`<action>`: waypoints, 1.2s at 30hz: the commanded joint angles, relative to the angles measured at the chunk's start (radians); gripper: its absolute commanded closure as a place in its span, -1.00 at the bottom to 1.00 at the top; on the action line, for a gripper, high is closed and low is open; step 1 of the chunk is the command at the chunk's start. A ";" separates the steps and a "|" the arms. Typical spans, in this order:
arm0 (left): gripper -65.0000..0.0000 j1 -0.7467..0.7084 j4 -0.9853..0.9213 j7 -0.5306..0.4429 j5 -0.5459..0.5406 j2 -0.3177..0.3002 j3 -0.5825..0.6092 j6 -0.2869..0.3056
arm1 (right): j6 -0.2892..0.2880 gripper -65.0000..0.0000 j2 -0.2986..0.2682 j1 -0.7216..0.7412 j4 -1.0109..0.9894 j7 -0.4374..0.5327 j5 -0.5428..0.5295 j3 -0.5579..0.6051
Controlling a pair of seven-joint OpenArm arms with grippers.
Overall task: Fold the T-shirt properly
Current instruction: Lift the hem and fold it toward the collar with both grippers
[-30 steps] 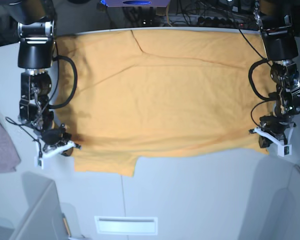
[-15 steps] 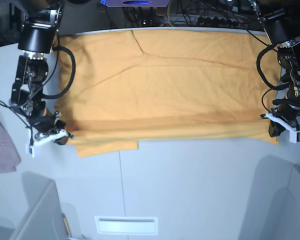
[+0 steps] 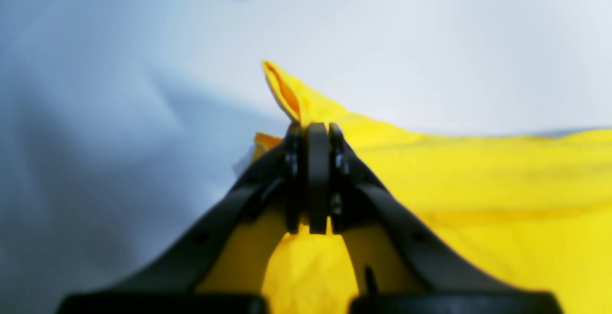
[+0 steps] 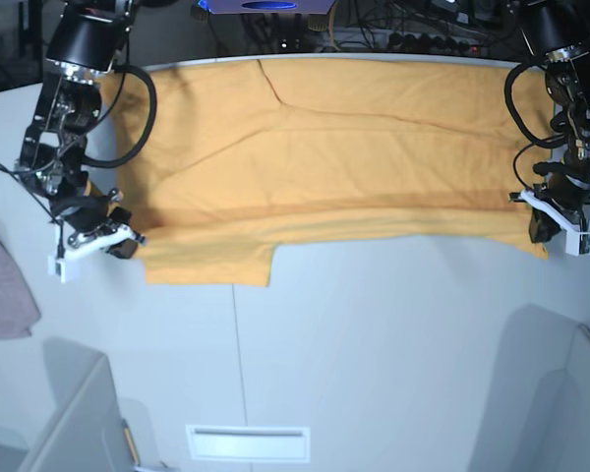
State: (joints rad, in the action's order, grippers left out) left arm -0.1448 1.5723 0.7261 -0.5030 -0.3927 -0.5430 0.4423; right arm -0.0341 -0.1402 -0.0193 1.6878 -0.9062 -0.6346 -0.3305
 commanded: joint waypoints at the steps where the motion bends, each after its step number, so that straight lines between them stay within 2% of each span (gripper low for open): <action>1: 1.00 0.001 0.029 -0.026 -0.013 -0.021 -0.009 -0.003 | -0.003 1.00 -0.011 -0.001 0.036 0.009 -0.012 -0.008; 9: 1.00 -0.011 0.056 -0.026 -0.013 -0.024 -0.010 -0.003 | -0.002 1.00 -0.003 -0.115 0.186 0.009 -0.014 -0.009; 16: 1.00 -0.043 0.112 -0.026 -0.013 -0.021 -0.006 -0.003 | -0.002 1.00 0.003 -0.193 0.214 0.008 -0.147 -0.080; 20: 1.00 -0.083 0.155 -0.024 -0.013 -0.021 -0.009 -0.003 | -0.003 1.00 0.003 -0.227 0.216 0.008 -0.150 -0.081; 25: 1.00 -0.121 0.156 -0.024 -0.009 -0.024 -0.010 -0.003 | -0.005 1.00 0.001 -0.287 0.308 0.008 -0.152 -0.083; 36: 1.00 -0.212 0.170 -0.024 -0.007 -0.028 -0.010 -0.003 | -0.008 1.00 0.001 -0.384 0.311 0.017 -0.149 -0.084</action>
State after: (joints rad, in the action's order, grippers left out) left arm -0.3634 1.7184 0.7235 -0.5018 -0.4019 -0.5438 0.4427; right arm -0.0345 -0.1287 -0.4038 1.9820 -0.9054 -0.7776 -0.4088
